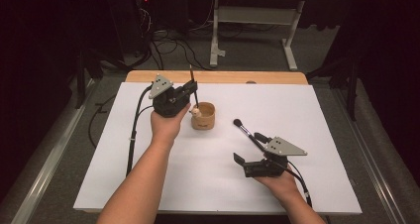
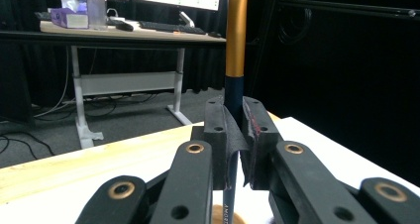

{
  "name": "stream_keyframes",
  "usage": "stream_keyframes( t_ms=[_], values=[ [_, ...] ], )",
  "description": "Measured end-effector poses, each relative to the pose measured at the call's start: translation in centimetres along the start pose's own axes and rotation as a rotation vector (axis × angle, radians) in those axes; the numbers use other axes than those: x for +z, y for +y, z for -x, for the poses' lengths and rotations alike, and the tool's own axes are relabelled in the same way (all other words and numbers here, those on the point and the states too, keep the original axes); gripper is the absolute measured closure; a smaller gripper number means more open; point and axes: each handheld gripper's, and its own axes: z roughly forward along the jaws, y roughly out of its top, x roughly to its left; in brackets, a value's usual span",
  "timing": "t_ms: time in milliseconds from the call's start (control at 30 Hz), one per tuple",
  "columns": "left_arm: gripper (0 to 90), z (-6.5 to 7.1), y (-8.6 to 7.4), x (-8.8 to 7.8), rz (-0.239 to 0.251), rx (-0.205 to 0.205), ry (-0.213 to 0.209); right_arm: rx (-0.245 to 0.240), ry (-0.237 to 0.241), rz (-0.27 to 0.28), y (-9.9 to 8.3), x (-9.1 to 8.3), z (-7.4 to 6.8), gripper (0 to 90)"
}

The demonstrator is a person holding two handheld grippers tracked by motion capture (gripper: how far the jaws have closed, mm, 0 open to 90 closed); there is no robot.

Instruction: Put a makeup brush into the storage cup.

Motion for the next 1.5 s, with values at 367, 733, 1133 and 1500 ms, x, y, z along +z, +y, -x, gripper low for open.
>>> stream_keyframes(
  t_ms=[367, 733, 1133, 1500],
  values=[
    [82.8, -0.7, -0.9, 1.8, -0.017, -0.02, 0.028, -0.002, 0.01, 0.006, 0.0, -0.1, -0.1, 1.1],
    [82.8, -1.3, -1.6, 2.4, -0.047, -0.011, 0.053, -0.002, 0.009, 0.007, 0.0, -0.2, 0.0, 1.1],
    [82.8, -1.3, -2.6, 2.6, -0.056, -0.022, 0.056, 0.004, 0.006, 0.002, -0.1, -0.1, 0.0, 1.1],
    [82.8, -1.5, -3.8, 2.8, -0.098, -0.024, 0.062, 0.012, 0.015, -0.001, -0.1, 0.0, -0.1, 1.1]
  ],
)
